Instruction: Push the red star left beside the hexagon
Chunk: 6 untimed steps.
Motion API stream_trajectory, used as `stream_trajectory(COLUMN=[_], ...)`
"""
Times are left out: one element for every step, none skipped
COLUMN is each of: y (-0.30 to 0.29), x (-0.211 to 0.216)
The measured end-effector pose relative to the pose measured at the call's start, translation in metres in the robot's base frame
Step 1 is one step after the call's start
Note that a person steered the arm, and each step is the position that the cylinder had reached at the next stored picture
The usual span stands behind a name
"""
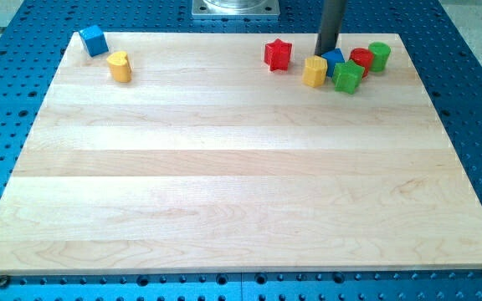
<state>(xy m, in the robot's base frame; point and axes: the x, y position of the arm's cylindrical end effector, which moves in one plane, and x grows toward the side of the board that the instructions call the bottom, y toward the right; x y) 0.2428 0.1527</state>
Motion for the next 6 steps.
stream_trajectory(y=[-0.083,-0.156,-0.201,-0.133,-0.100,-0.083], x=[0.000,0.004,0.038,0.000,-0.015,0.005])
